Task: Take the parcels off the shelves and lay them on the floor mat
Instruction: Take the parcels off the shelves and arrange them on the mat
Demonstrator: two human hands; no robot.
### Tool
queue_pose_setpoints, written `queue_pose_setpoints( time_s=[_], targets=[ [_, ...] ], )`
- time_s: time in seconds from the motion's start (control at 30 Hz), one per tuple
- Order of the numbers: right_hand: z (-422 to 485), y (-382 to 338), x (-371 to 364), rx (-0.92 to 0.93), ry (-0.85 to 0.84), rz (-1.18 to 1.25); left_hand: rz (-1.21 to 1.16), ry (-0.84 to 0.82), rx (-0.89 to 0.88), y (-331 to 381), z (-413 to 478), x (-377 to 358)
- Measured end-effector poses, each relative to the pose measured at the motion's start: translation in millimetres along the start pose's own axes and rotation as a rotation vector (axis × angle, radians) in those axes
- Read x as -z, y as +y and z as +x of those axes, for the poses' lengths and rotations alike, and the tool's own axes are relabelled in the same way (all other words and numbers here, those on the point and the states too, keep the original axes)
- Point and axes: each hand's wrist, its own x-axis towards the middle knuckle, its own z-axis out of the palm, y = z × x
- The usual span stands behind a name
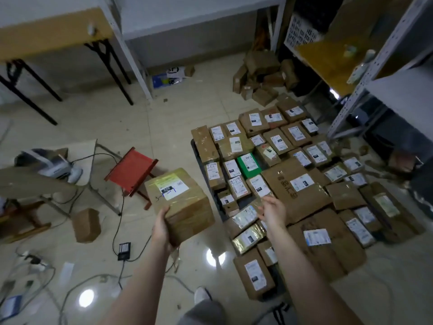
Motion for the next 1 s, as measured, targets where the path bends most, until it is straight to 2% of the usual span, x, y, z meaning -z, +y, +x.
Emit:
queue_pose_setpoints(
  time_s=[0.13, 0.27, 0.47, 0.8, 1.0],
  targets=[
    [-31.8, 12.7, -62.6, -0.036, -0.018, 0.076, 0.075, -0.005, 0.011, 60.4, 22.0, 39.7],
    [-30.4, 13.8, -84.0, -0.058, 0.002, 0.133, 0.084, -0.032, -0.009, 91.3, 43.5, 43.5],
    [0.8, 14.7, -72.2, -0.114, 0.246, 0.197, 0.119, -0.138, 0.027, 117.3, 83.0, 16.7],
    [101.2, -24.3, -96.8, -0.227, 0.490, 0.223, 0.402, -0.109, 0.075, 204.0, 185.9, -117.9],
    [150.4, -71.0, -119.9, -0.272, 0.524, 0.255, 0.582, -0.261, 0.045, 252.1, 243.0, -215.5]
  ],
)
